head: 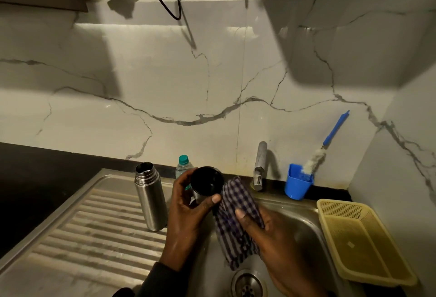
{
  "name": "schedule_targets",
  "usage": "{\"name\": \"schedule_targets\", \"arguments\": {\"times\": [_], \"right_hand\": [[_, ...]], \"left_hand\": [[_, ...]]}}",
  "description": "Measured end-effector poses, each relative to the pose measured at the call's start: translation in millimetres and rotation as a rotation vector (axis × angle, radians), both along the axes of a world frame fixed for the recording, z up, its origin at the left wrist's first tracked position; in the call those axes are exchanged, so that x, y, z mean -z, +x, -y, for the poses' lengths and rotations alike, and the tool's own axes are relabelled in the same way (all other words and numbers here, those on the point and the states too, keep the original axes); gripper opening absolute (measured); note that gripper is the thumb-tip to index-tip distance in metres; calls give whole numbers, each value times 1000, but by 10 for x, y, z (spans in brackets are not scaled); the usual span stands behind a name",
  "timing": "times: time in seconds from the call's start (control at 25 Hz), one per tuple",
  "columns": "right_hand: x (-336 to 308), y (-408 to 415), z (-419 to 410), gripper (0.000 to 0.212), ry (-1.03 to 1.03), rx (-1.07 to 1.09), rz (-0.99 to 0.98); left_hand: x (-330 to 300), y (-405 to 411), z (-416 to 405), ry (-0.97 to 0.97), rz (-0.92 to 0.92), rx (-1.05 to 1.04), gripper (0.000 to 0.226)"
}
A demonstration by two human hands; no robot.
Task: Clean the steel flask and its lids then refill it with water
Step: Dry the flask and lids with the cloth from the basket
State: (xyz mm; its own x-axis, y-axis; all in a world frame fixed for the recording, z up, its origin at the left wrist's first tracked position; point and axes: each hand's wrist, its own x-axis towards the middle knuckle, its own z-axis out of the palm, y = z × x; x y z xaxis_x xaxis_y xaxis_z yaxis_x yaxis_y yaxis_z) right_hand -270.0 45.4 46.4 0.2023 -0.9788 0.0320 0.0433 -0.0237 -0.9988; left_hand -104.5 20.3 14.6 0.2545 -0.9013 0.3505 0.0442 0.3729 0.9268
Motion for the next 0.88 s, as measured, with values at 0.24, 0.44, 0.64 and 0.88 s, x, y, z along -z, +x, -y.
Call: {"name": "schedule_targets", "arguments": {"times": [0.24,0.44,0.64,0.88], "right_hand": [[-244,-318,259,56,37,171,325],[-525,-255,411,38,-76,-78,309],[-608,-171,468,36,-509,-178,-508],[-825,-147,440,34,-627,-353,-758]], "left_hand": [[51,183,45,58,17,78,74],[6,94,56,24,17,180,75],[-45,54,20,2,17,265,66],[-109,54,7,9,-72,296,71]]}}
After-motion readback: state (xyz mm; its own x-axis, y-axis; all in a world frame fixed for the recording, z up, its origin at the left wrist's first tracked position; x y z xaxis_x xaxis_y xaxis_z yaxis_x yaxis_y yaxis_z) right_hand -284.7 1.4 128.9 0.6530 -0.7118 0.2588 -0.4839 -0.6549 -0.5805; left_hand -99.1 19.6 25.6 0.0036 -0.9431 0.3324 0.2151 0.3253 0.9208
